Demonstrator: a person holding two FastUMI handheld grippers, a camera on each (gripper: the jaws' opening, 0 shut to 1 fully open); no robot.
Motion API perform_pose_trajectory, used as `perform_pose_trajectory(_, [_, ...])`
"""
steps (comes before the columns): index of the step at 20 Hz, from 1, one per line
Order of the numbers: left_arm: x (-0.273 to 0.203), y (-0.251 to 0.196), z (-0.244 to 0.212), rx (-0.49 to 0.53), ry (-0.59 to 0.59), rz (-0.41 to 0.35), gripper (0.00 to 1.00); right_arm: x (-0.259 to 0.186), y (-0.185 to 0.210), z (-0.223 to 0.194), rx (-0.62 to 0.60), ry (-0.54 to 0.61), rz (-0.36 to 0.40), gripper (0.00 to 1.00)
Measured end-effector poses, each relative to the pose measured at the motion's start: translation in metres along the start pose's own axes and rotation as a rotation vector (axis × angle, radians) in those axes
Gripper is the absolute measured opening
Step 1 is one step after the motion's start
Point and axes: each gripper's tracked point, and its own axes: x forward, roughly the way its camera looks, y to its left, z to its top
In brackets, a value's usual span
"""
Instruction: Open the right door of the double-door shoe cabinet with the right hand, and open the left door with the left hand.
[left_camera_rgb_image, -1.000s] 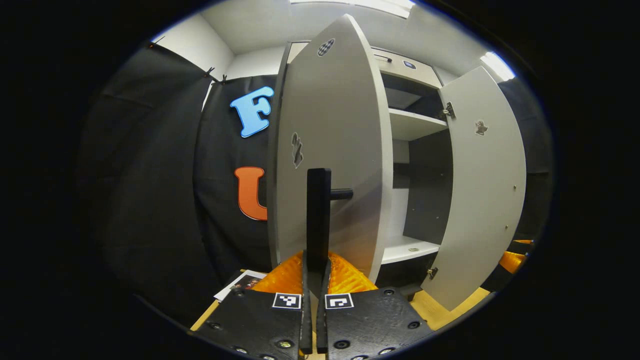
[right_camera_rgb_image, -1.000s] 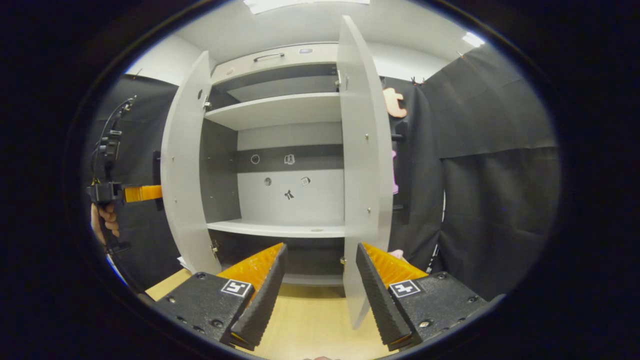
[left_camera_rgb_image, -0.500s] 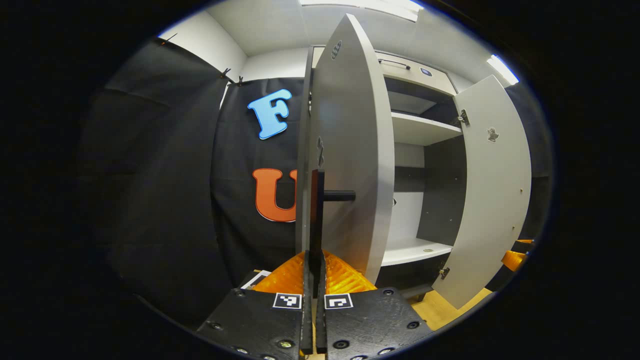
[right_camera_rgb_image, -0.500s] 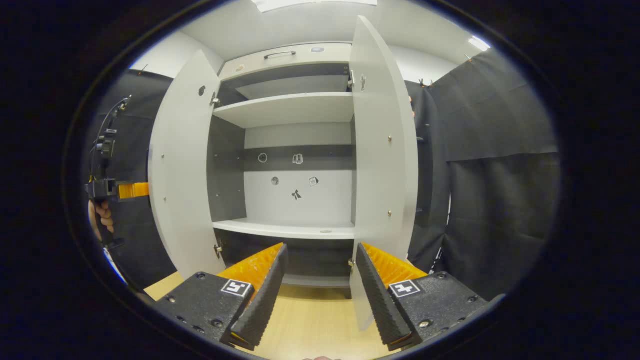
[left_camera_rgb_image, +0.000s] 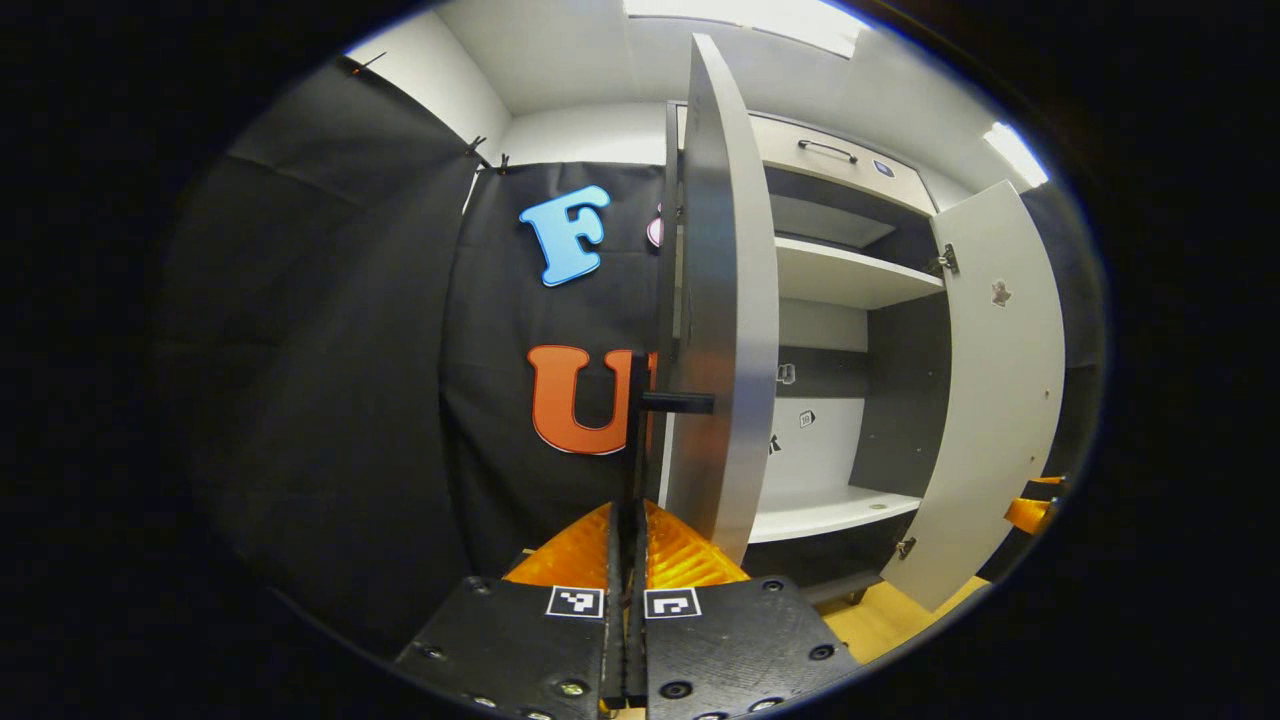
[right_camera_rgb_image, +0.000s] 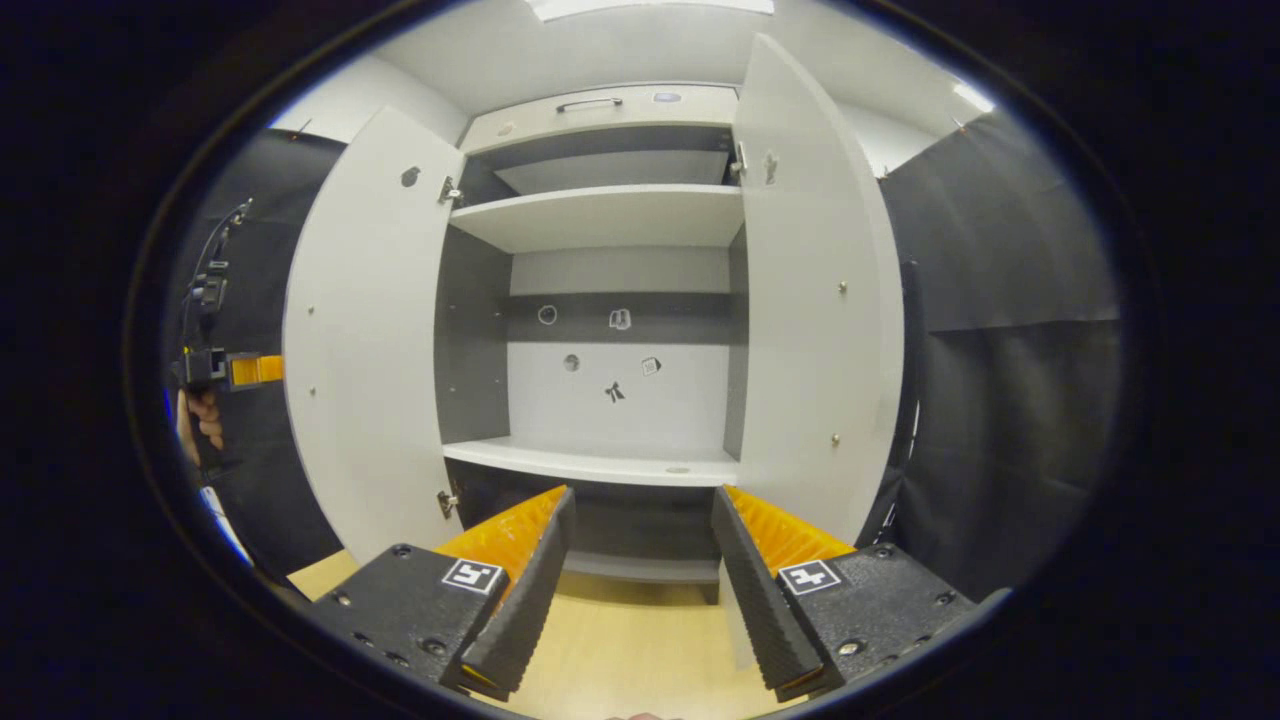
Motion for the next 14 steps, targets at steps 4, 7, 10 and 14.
perform_pose_trajectory(4, [-0.010,0.004,-0.004,0.000,0.000,0.002,0.02,-0.001,0.004,0.001,-0.005,-0.005,-0.003,0.86])
perform_pose_trajectory(7, [-0.037,0.006,-0.008,-0.026,0.006,0.024,0.02,0.000,-0.004,-0.003,-0.010,-0.006,-0.026,0.86])
perform_pose_trajectory(10, [-0.053,-0.038,-0.008,-0.075,-0.006,-0.047,0.00,0.003,-0.011,-0.012,-0.003,0.025,-0.042,0.86])
perform_pose_trajectory(14, [-0.040,-0.081,-0.013,0.052,-0.035,-0.030,0.00,-0.010,-0.032,-0.011,-0.061,0.008,-0.091,0.86])
